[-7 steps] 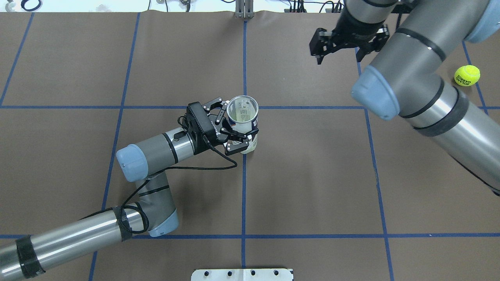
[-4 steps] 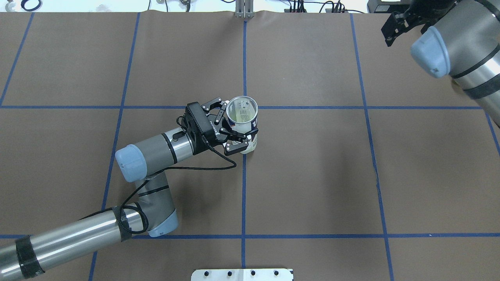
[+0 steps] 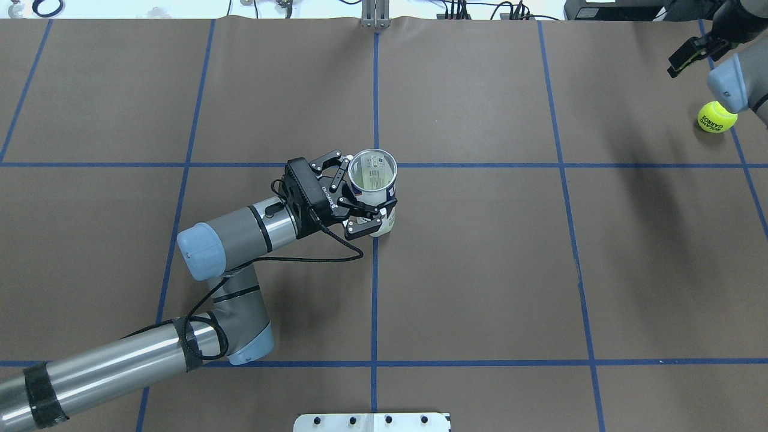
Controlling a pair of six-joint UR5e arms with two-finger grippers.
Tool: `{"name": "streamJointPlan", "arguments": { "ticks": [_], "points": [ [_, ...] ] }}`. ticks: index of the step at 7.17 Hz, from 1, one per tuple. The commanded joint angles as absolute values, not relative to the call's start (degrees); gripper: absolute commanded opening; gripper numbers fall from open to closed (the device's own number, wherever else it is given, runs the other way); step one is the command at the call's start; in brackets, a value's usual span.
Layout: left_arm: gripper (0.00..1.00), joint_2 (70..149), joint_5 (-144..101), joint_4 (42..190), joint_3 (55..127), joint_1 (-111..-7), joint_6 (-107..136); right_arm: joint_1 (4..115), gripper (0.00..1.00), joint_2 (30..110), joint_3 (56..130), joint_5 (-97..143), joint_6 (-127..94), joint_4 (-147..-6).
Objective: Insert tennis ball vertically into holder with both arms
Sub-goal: 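Move the right gripper back to the second tennis ball and grasp it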
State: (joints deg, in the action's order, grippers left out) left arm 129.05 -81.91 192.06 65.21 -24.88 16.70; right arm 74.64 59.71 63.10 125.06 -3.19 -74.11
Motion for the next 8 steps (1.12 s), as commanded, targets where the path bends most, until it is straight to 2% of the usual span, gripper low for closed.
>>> {"name": "streamJointPlan", "arguments": {
  "ticks": [1,8],
  "points": [
    [0.99,129.0,-81.9,192.1,65.2,-25.0,16.7,74.4,1.0,59.7,58.2,120.4,-1.0,-73.1],
    [0.99,129.3,-82.0,192.0,65.2,-24.9,16.6,67.3,0.99,63.1,55.8,101.8,-0.7,-73.0]
  ]
}}
